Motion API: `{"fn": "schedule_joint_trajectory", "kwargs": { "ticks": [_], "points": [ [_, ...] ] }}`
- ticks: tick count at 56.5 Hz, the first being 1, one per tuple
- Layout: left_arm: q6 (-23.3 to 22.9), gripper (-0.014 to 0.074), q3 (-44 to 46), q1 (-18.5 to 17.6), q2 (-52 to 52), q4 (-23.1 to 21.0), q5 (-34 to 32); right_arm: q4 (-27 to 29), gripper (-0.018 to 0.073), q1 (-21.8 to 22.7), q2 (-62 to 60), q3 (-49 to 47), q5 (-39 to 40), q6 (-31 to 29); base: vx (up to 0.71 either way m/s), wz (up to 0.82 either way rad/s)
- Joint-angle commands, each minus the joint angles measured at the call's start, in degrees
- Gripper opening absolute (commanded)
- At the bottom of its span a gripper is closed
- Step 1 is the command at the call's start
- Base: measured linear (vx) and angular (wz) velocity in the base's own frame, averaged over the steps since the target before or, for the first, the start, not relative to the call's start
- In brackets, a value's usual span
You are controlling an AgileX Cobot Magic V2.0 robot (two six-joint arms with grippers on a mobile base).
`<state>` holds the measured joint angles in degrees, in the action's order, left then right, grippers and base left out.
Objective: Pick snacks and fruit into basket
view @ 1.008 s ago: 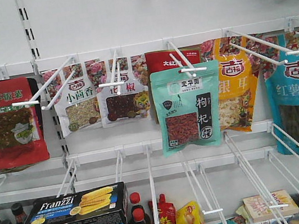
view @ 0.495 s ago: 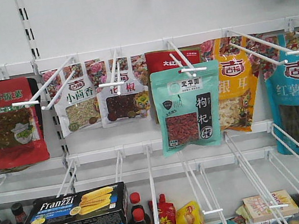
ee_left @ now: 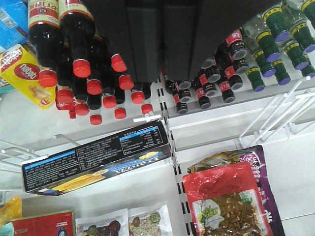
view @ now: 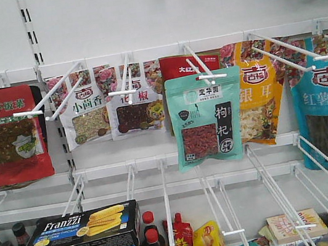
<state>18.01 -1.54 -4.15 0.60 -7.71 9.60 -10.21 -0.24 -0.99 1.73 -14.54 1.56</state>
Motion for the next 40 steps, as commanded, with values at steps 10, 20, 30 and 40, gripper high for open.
{"fn": "schedule_joint_trajectory", "kwargs": {
  "ticks": [10,20,30,40],
  "points": [
    [0.0,-0.0006,-1.4,-0.2,0.9,-0.5,-6.0,-9.2,-0.0008,-0.1,-0.5,0.4,21.4,-2.1,0.0,0.0],
    [0.0,-0.0006,-1.4,-0.2,0.9,-0.5,-16.3,-9.1,-0.0008,-0.1,-0.5,0.1,28.9,-2.1,0.0,0.0],
    [-6.3,-0.0006,-1.3,-0.2,0.9,-3.6,-23.8,-1.9,-0.0008,0.0,-0.5,-0.6,36.9,7.6,0.0,0.0],
    [-15.8,-0.0006,4.2,-0.4,0.8,-3.9,-18.6,2.7,-0.0008,0.0,-0.4,-8.7,25.2,12.1,0.0,0.0]
  ]
}}
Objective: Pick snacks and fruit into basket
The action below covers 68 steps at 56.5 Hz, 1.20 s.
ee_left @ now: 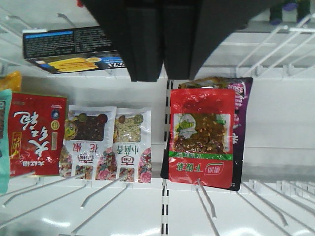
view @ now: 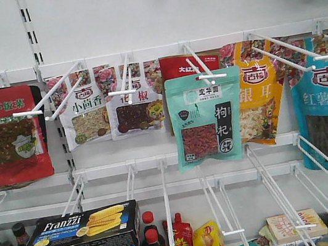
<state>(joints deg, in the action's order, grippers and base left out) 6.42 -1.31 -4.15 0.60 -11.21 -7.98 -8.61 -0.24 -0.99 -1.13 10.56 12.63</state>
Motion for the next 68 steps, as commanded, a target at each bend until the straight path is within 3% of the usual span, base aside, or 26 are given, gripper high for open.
{"fn": "schedule_joint_trajectory", "kwargs": {
  "ticks": [1,10,20,32,40,57,68],
  "points": [
    [-4.4,-0.0006,5.3,-0.4,0.8,-0.4,0.1,1.1,-0.0008,0.0,-0.3,-7.3,-1.5,1.0,0.0,0.0],
    [-3.9,-0.0006,19.9,-0.4,-5.1,2.0,3.5,1.1,-0.0008,0.0,5.8,-21.5,-7.8,0.8,0.0,0.0],
    [-3.9,-0.0006,40.0,-0.4,-22.0,5.9,7.4,1.1,-0.0008,0.0,21.9,-39.2,-10.0,0.6,0.0,0.0],
    [-3.8,-0.0006,53.2,-0.4,-40.4,6.2,6.3,1.1,-0.0008,0.0,39.6,-50.6,-9.5,0.6,0.0,0.0],
    [-3.9,-0.0006,54.5,-0.4,-47.3,6.1,2.3,1.3,-0.0008,0.0,46.7,-52.1,-8.5,0.6,0.0,0.0],
    [-7.3,-0.0006,53.7,-0.4,-51.6,5.5,1.0,1.7,-0.0008,0.0,50.4,-52.1,-10.6,1.2,0.0,0.0],
    [-7.3,-0.0006,40.6,-0.5,-51.5,6.2,-21.9,1.1,-0.0008,0.0,50.4,-52.1,-9.2,1.7,0.0,0.0]
  ]
}}
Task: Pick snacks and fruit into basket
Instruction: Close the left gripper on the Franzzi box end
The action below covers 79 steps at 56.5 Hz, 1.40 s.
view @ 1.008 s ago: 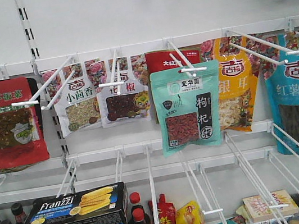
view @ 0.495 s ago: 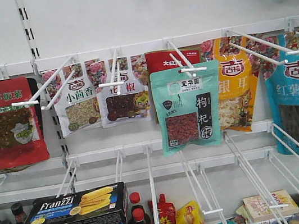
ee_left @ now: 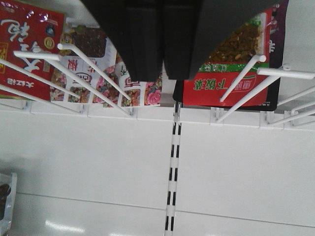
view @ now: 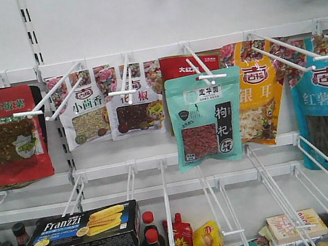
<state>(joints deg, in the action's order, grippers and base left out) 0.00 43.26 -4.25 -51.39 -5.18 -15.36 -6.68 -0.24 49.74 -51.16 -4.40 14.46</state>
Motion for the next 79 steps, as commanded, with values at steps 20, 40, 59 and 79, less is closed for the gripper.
{"fn": "schedule_joint_trajectory", "kwargs": {
  "ticks": [20,40,59,79],
  "points": [
    [-5.8,-0.0006,-28.7,-3.6,0.1,16.1,-39.9,-0.8,-0.0007,0.0,-0.3,-2.1,8.0,-0.2,0.0,0.0],
    [-12.2,0.0001,-35.6,-4.7,-13.3,18.2,-47.0,-0.8,-0.0007,0.0,-0.3,-2.1,9.2,-0.2,0.0,0.0],
    [-80.7,0.0002,-35.1,-7.8,-32.7,19.3,-63.9,-0.8,-0.0007,0.0,-0.3,-2.1,11.3,-0.2,0.0,0.0],
    [-92.7,0.0087,-34.5,-7.8,-42.4,18.9,-63.9,-0.8,-0.0007,0.0,-0.3,-2.1,11.5,-0.2,0.0,0.0]
  ]
}}
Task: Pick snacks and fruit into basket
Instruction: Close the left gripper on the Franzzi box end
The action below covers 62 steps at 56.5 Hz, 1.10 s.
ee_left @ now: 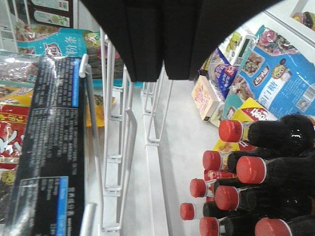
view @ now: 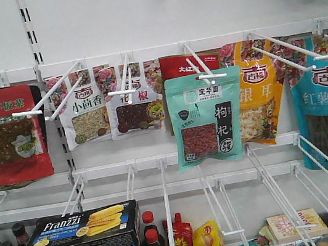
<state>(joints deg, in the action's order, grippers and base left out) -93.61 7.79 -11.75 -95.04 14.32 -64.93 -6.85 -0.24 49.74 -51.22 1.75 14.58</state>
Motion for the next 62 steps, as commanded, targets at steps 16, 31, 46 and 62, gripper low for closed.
{"fn": "schedule_joint_trajectory", "kwargs": {
  "ticks": [16,31,46,62],
  "points": [
    [1.7,0.038,8.7,-0.3,1.2,3.8,-14.3,-0.7,-0.0007,0.0,-0.3,-2.0,5.3,-0.3,0.0,0.0],
    [0.6,0.0486,9.3,-0.3,1.2,-2.6,-14.3,-0.7,-0.0007,0.0,-0.3,-2.0,5.3,-0.3,0.0,0.0],
    [0.6,0.0498,9.4,-0.3,1.2,-2.6,-14.3,-0.7,-0.0007,0.0,-0.3,-2.0,5.4,-0.3,0.0,0.0],
    [-1.6,0.0642,11.6,-0.3,1.2,-2.1,-14.2,-0.7,-0.0007,0.0,-0.3,-2.0,5.3,-0.3,0.0,0.0]
  ]
}}
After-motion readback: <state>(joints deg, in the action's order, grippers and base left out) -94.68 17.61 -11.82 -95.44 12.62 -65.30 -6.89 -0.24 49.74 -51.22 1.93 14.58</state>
